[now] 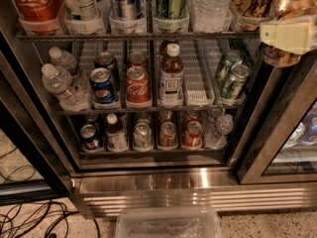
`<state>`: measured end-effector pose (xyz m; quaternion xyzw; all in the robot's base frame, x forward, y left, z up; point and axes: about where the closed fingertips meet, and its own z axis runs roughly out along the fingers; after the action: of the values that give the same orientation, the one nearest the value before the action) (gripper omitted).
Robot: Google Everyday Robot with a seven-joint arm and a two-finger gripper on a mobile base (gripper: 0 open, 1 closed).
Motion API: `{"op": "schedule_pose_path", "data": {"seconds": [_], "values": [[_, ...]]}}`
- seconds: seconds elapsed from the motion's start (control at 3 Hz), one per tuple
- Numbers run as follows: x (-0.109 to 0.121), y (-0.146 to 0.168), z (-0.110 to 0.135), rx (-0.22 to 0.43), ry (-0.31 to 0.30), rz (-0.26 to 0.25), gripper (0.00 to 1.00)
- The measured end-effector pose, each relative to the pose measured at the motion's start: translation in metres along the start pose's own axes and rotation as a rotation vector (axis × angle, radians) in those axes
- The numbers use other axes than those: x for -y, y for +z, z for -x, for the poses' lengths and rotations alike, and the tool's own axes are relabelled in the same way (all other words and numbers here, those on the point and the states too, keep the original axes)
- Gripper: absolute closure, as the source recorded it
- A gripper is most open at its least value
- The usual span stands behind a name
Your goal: Pick orange can from top shelf of fridge
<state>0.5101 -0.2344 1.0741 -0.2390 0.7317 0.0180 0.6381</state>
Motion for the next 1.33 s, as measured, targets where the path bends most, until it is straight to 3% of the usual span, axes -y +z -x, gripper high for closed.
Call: {"op": "schedule_pose_path", "data": {"seconds": [0.67, 1.0, 1.33], "values": [[-0.024, -0.031, 0.020, -0.031, -0.032, 0.226, 1.00], [-0.045, -0.036, 0.016, -0.052, -0.034, 0.313, 1.00], [-0.056, -0.033, 0.017, -0.041, -0.033, 0.342, 1.00]]}}
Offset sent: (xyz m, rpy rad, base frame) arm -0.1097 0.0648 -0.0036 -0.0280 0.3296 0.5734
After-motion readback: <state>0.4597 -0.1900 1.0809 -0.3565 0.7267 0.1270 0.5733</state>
